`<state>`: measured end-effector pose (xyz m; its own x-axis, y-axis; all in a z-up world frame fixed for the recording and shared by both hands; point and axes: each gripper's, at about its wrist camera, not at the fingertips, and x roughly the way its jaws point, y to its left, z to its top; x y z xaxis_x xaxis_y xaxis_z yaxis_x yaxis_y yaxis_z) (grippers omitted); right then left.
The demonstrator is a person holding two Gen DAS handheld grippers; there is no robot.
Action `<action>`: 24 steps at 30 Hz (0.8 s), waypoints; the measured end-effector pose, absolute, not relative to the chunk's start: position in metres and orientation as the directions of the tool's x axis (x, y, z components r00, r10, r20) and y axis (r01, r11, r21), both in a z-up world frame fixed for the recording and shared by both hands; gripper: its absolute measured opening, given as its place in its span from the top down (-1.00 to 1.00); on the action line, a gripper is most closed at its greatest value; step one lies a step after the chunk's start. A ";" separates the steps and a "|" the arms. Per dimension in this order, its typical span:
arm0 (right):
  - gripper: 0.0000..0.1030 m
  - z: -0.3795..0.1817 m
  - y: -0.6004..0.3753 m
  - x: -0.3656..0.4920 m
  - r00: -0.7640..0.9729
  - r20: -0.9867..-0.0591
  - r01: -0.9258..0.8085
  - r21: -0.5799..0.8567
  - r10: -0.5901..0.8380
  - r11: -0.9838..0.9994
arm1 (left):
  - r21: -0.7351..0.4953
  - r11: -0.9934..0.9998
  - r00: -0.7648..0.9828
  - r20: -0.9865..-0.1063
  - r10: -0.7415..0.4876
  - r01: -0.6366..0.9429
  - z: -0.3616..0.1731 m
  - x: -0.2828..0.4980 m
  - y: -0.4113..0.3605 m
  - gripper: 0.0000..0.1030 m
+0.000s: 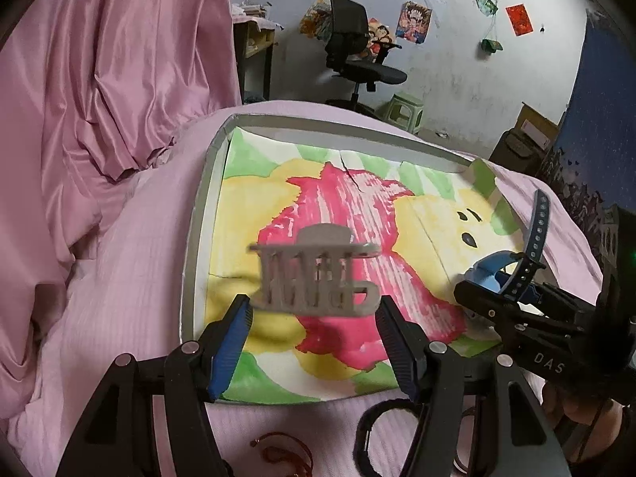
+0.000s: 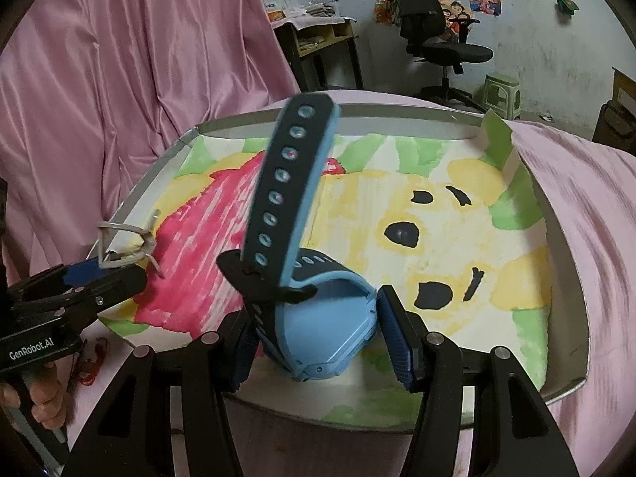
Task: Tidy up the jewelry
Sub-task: 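Carry the watch and clip into the grey tray and open both tools, then withdraw both tools from the tray toward the remaining jewelry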
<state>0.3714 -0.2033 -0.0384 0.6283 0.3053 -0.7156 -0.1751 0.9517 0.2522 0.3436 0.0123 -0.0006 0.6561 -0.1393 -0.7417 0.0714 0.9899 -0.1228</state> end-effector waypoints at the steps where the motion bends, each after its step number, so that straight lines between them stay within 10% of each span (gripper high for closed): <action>1: -0.07 -0.037 -0.204 0.369 0.634 -0.711 -0.177 0.252 0.306 0.951 | -0.121 0.990 0.664 -0.735 -0.138 0.071 0.001 0.341 0.012 -0.25; 14: -0.73 0.021 -0.230 0.276 0.838 -0.489 -0.175 0.181 0.243 0.968 | -0.186 0.981 0.824 -0.545 -0.156 0.062 0.032 0.258 0.017 -0.88; 24: -0.97 0.051 -0.242 0.190 0.924 -0.317 -0.175 0.142 0.213 0.974 | -0.143 0.984 0.906 -0.396 -0.151 0.102 0.042 0.178 0.006 -1.00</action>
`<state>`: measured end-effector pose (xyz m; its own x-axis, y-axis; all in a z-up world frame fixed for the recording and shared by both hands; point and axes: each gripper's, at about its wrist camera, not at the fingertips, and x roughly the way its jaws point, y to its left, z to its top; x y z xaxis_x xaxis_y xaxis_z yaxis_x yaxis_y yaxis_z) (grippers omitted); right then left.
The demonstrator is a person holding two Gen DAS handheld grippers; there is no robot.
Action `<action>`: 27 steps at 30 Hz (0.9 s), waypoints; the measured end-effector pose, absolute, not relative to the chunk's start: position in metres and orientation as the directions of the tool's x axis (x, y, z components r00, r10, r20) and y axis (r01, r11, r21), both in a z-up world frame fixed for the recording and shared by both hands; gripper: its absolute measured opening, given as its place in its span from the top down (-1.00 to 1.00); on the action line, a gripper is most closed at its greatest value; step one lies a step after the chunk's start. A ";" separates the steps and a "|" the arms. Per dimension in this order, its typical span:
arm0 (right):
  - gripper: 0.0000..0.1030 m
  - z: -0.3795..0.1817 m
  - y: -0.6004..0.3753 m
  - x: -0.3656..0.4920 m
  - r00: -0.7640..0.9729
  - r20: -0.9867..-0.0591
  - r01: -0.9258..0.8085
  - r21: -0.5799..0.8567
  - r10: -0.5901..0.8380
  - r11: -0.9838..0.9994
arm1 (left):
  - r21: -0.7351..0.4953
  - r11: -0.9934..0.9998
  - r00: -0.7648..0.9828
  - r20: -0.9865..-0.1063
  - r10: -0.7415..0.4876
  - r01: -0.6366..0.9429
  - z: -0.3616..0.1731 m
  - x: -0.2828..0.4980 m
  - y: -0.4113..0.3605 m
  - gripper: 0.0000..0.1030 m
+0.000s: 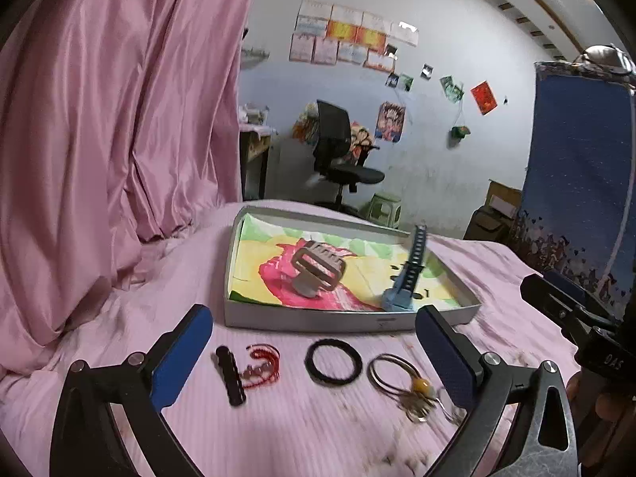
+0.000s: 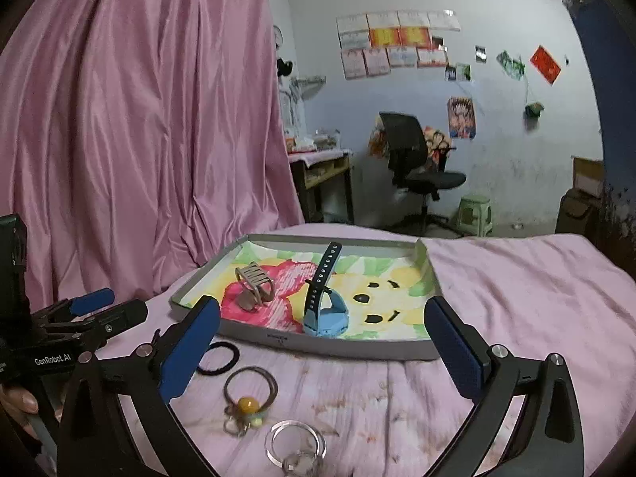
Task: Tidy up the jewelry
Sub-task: 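Withdraw both tools from the tray toward the remaining jewelry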
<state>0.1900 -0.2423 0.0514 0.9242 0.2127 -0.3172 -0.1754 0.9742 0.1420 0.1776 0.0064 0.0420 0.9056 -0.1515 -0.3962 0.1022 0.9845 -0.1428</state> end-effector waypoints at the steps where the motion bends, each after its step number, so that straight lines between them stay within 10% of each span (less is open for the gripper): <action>1: -0.97 0.052 -0.243 0.181 0.930 -0.304 -0.172 0.134 0.206 0.976 | -0.140 0.985 0.908 -0.389 -0.152 0.105 0.042 0.173 0.006 -1.00; 27: -0.97 0.008 -0.248 0.128 0.883 -0.428 -0.202 0.029 0.195 0.979 | -0.103 0.975 0.833 -0.507 -0.223 0.198 0.010 0.135 -0.012 -1.00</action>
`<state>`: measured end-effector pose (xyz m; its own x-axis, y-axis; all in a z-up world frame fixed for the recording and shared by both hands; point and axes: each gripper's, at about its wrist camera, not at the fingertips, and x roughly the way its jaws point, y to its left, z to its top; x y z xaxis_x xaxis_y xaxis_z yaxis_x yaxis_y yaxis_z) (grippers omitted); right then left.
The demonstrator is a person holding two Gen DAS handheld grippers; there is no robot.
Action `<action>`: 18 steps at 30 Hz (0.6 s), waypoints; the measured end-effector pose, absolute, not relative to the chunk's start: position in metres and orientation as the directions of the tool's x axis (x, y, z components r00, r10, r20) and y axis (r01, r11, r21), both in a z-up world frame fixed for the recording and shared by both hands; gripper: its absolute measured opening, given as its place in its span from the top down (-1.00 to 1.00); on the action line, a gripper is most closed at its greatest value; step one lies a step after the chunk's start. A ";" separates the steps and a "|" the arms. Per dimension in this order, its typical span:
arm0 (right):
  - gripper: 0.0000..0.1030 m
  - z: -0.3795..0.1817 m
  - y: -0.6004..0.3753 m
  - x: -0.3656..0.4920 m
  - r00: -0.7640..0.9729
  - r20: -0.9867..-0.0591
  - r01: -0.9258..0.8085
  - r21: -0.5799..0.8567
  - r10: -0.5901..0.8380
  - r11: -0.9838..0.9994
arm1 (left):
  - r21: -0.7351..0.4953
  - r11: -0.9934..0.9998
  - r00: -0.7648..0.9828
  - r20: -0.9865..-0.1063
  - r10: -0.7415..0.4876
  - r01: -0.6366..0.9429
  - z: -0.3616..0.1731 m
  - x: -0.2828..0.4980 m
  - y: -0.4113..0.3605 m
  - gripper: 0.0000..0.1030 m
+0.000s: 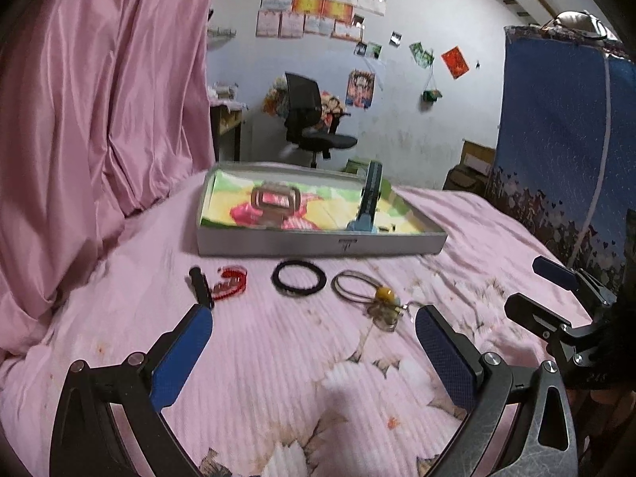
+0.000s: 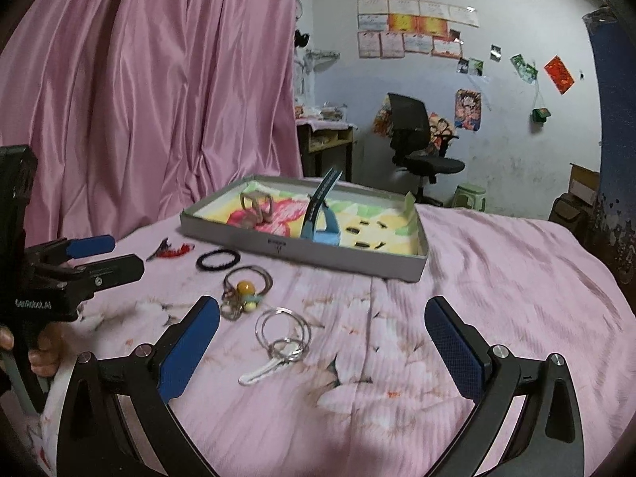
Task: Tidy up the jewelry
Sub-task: 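Withdraw both tools from the tray toward the remaining jewelry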
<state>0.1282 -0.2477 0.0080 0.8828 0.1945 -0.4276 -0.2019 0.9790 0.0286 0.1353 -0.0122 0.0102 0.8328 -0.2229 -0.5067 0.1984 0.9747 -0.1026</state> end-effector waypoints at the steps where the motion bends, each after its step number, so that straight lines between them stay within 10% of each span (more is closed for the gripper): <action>1: -0.97 0.006 -0.247 0.129 0.876 -0.441 -0.206 0.029 0.197 0.978 | -0.104 0.974 0.822 -0.523 -0.224 0.199 0.008 0.138 -0.012 -1.00; 11: -0.94 -0.014 -0.246 0.144 0.803 -0.552 -0.222 0.068 0.222 0.973 | -0.120 0.967 0.745 -0.618 -0.251 0.226 -0.005 0.157 -0.015 -0.96; 18: -0.37 -0.025 -0.240 0.157 0.751 -0.611 -0.250 0.090 0.251 0.964 | -0.153 0.945 0.685 -0.657 -0.315 0.287 -0.010 0.172 -0.028 -0.54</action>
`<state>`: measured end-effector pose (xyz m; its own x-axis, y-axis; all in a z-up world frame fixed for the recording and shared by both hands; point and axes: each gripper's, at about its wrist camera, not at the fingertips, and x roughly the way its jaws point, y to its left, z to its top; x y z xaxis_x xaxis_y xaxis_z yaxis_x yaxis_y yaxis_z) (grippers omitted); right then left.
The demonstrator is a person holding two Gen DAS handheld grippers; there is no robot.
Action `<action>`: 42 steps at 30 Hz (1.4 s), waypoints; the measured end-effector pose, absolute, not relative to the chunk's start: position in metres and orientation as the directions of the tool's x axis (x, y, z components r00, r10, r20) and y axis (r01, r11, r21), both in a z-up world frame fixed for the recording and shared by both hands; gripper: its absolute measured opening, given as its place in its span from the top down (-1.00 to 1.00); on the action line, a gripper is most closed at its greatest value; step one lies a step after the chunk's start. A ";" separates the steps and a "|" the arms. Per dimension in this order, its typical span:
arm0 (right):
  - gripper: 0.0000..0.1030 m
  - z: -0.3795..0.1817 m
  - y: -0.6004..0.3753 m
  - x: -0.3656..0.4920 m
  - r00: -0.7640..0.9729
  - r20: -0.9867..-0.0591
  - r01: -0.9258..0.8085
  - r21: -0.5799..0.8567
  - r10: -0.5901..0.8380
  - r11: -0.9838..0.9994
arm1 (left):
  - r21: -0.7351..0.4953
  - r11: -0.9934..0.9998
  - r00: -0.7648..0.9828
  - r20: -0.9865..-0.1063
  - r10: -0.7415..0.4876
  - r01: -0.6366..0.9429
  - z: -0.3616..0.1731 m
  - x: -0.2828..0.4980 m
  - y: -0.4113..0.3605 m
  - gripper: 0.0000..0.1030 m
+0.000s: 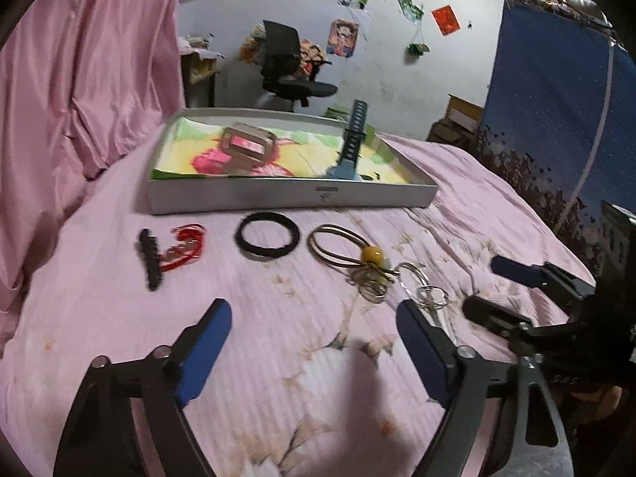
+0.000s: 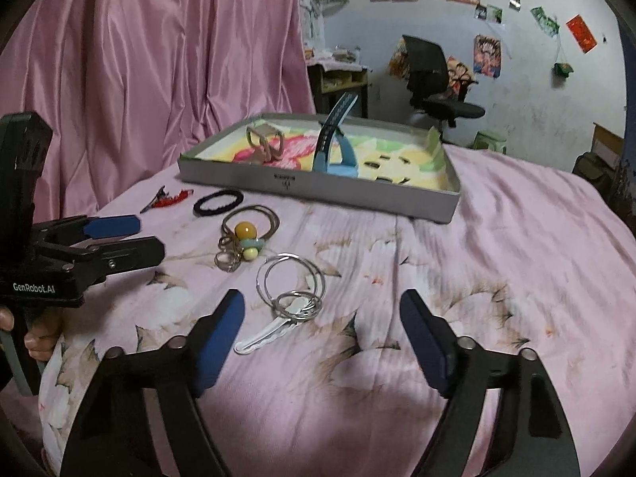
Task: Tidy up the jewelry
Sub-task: 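Withdraw both tools from the tray toward the remaining jewelry, then grasp the silver rings with the right tool while the left tool grasps the yellow-bead cord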
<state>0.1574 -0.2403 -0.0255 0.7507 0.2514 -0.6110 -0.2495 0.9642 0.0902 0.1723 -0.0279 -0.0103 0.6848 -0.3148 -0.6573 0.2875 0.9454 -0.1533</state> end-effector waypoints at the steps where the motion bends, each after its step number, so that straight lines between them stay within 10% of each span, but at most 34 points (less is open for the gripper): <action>1: -0.35 -0.026 -0.240 0.159 0.746 -0.616 -0.253 0.092 0.255 0.963 | -0.162 0.942 0.675 -0.662 -0.325 0.295 -0.011 0.175 -0.030 -0.46; 24: 0.26 -0.049 -0.226 0.191 0.627 -0.706 -0.310 0.161 0.329 0.937 | -0.282 0.904 0.530 -0.738 -0.418 0.321 -0.027 0.238 -0.063 -0.15; 35: 0.46 -0.051 -0.225 0.193 0.617 -0.709 -0.317 0.173 0.341 0.932 | -0.308 0.900 0.515 -0.741 -0.431 0.309 -0.034 0.245 -0.063 0.53; 42: 0.46 -0.048 -0.228 0.189 0.630 -0.694 -0.319 0.180 0.350 0.931 | -0.362 0.882 0.538 -0.699 -0.471 0.302 -0.033 0.237 -0.053 0.53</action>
<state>0.1893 -0.2275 -0.0480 0.6295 0.3499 -0.6937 -0.3191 0.9305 0.1798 0.2371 -0.0528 -0.0331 0.5382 -0.4707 -0.6991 0.3016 0.8821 -0.3618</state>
